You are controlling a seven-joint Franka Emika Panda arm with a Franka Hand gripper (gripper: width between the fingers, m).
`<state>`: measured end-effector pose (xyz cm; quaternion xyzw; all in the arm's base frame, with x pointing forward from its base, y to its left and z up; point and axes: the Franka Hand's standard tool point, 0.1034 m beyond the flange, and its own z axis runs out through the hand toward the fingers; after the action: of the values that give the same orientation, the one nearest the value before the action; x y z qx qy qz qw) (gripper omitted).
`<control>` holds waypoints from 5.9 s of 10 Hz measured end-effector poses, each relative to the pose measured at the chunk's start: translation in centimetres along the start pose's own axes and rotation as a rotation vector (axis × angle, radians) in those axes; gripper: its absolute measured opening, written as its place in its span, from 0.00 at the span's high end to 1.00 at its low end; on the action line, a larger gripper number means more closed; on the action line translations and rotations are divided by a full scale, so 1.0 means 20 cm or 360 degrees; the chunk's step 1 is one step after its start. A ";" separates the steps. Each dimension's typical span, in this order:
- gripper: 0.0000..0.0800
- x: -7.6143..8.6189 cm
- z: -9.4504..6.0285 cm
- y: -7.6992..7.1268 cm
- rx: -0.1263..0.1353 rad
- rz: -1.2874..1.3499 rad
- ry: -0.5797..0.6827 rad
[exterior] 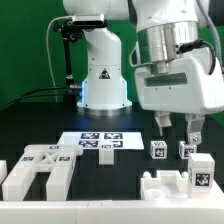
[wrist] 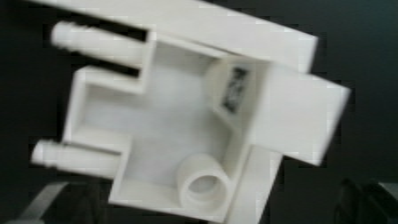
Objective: Assemble chair
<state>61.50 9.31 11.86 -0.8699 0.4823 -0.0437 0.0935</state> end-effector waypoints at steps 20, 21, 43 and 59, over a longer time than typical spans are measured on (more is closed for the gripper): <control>0.19 0.19 0.08 0.77 -0.0456 -0.1733 -0.0587; 0.19 0.16 0.07 0.81 -0.0505 -0.1684 -0.0701; 0.64 0.09 0.33 1.08 -0.1084 -0.1379 -0.1592; 0.64 0.20 -0.18 0.19 -0.0423 -0.1513 -0.0586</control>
Offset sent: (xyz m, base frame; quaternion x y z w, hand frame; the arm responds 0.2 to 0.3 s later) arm 0.0000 0.0000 0.0000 0.0000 0.0000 -0.1938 0.9810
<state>59.99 3.51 14.59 -0.9903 0.0115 0.1339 0.0355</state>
